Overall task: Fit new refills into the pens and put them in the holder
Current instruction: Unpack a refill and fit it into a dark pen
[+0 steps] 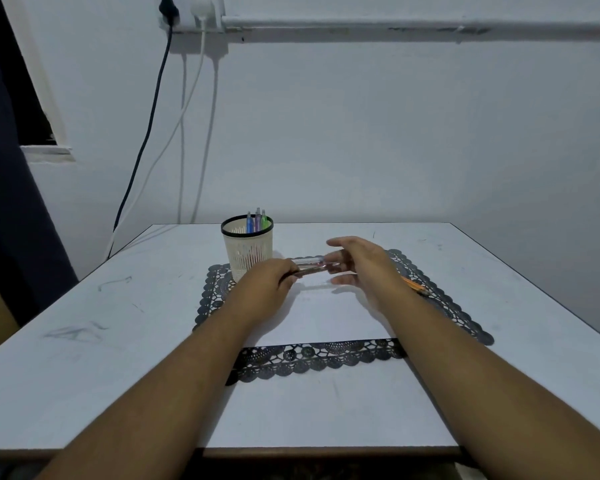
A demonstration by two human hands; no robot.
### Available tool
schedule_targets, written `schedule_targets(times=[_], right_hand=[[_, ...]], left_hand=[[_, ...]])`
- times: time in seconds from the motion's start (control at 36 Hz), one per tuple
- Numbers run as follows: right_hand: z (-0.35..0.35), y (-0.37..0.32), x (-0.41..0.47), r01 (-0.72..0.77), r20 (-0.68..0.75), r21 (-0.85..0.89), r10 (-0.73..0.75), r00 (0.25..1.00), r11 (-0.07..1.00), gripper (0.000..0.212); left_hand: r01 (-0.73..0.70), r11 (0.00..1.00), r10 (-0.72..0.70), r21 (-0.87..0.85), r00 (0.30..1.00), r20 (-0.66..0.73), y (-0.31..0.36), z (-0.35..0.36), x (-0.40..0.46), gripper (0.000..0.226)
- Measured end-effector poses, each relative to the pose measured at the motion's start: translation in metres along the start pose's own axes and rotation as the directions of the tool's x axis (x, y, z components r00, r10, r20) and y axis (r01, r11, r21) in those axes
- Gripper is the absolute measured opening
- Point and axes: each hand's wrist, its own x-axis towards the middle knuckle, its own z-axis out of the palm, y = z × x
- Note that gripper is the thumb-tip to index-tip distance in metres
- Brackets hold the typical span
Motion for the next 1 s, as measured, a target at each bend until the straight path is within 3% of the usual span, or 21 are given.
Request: schedule_targets(times=[0.14, 0.28, 1.0], right_hand=[[-0.001, 0.010, 0.002, 0.035, 0.103, -0.155, -0.019, 0.994, 0.987, 0.012], [0.004, 0.016, -0.001, 0.038, 0.166, -0.143, -0.014, 0.986, 0.989, 0.016], [-0.005, 0.016, 0.000, -0.057, 0.152, -0.277, 0.103, 0.983, 0.959, 0.003]], left_hand=[[0.091, 0.996, -0.091, -0.013, 0.996, 0.002, -0.003, 0.000, -0.003, 0.021], [0.074, 0.996, -0.072, -0.052, 0.997, 0.040, -0.002, 0.000, -0.005, 0.016], [0.072, 0.994, -0.068, -0.081, 0.997, 0.042, -0.002, 0.000, -0.004, 0.020]])
